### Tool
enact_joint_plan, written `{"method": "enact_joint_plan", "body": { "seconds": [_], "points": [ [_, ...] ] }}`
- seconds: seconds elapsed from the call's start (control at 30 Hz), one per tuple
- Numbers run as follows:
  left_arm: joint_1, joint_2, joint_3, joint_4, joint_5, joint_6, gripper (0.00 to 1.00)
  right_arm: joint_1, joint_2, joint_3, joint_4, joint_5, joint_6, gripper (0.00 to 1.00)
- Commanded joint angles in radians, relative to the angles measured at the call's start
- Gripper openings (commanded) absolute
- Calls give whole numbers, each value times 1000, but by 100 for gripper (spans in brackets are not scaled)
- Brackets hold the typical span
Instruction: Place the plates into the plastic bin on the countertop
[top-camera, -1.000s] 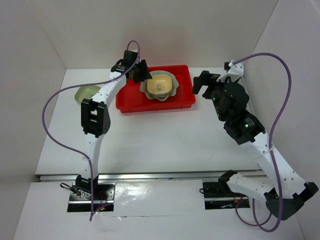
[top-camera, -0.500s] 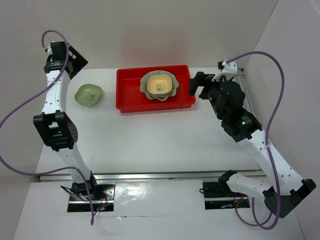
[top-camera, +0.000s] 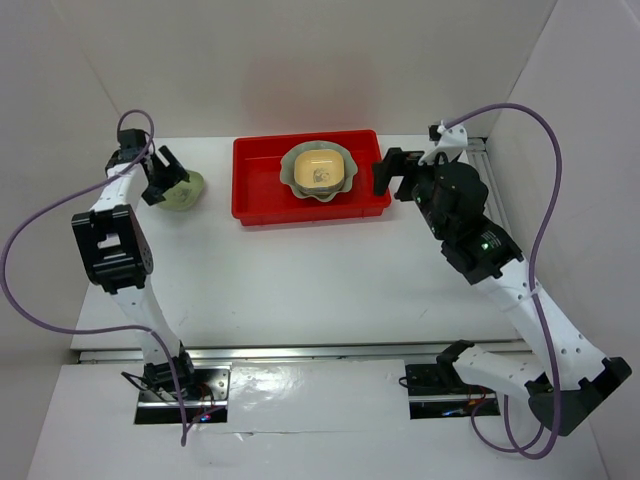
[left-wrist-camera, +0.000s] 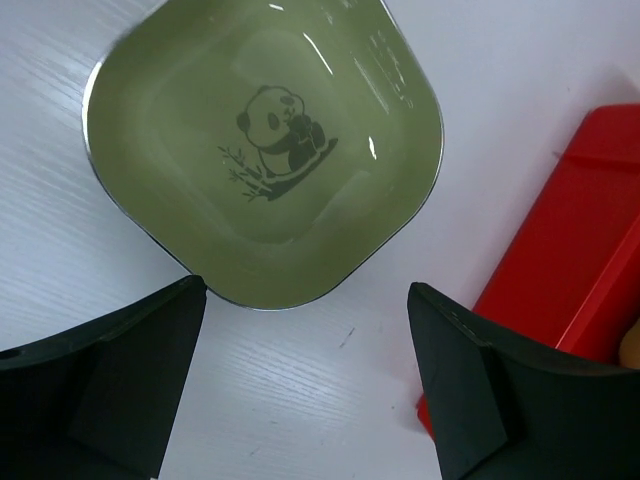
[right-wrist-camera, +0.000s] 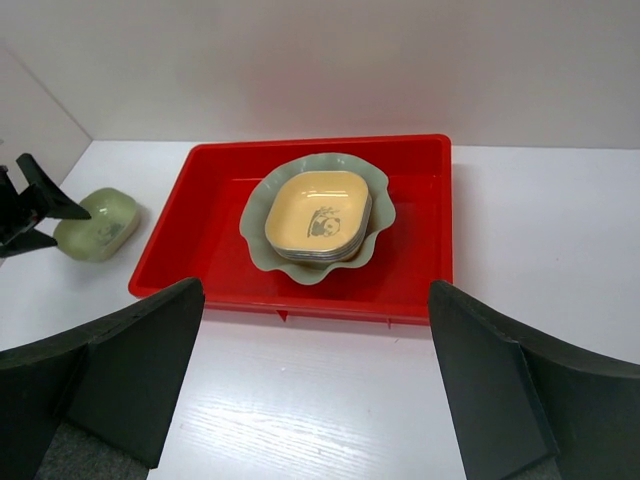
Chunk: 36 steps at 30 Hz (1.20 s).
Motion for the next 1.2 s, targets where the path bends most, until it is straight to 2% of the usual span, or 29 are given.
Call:
{"method": "enact_joint_plan", "body": {
  "seconds": [0.0, 0.17, 0.4, 0.57, 0.87, 0.97, 1.07, 1.13, 1.17],
  "points": [
    [-13, -12, -17, 99, 15, 22, 95, -5, -6, -12, 25, -10, -14, 100],
    [-13, 33, -36, 50, -82, -10, 90, -5, -6, -12, 25, -10, -14, 100],
    [20, 7, -72, 13, -137, -81, 85, -5, 13, -12, 25, -10, -14, 100],
    [29, 54, -63, -5, -148, -111, 84, -5, 13, -12, 25, -10, -14, 100],
    [29, 128, -41, 7, -148, -139, 70, -5, 13, -12, 25, -10, -14, 100],
    [29, 137, -30, 7, -148, -148, 53, -5, 13, -21, 36, -1, -14, 100],
    [29, 146, -21, -4, -160, -148, 22, -5, 13, -21, 45, -1, -14, 100],
    [29, 146, -8, -13, -175, -148, 11, -5, 13, -21, 45, -1, -14, 100],
    [29, 137, 5, -39, -185, -148, 0, -5, 13, -12, 45, -1, -14, 100]
  ]
}}
